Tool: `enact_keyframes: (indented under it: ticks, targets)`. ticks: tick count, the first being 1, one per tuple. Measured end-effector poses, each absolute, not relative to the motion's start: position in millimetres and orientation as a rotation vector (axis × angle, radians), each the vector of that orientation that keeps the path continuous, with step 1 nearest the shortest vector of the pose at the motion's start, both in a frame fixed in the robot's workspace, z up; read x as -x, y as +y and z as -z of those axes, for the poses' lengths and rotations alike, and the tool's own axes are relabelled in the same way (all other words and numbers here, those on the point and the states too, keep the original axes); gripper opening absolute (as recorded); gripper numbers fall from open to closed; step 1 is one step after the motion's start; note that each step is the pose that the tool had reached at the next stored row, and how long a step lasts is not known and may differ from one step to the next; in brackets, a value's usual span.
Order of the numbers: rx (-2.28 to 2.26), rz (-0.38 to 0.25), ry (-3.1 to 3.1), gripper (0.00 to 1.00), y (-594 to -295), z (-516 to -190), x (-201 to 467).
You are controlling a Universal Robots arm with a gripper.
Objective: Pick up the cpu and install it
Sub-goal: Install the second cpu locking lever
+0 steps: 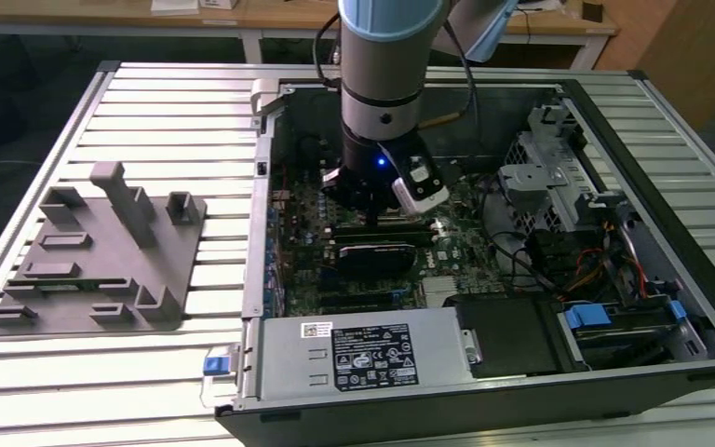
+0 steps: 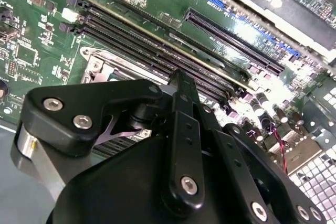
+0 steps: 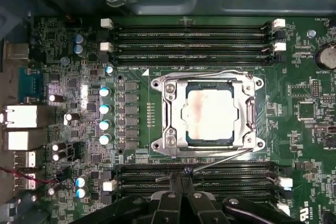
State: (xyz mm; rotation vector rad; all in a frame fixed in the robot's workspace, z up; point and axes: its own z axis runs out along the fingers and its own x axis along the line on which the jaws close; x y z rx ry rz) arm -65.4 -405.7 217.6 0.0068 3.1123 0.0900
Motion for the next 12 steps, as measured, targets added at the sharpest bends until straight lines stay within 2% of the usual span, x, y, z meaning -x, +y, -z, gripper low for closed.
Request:
enact_keyframes:
  ticks: [7,12]
  targets:
    - [-0.008,-0.186,3.108,0.11,-413.2,-215.0,68.0]
    - [-0.009,-0.231,3.105,0.11,-415.5,-211.7,70.0]
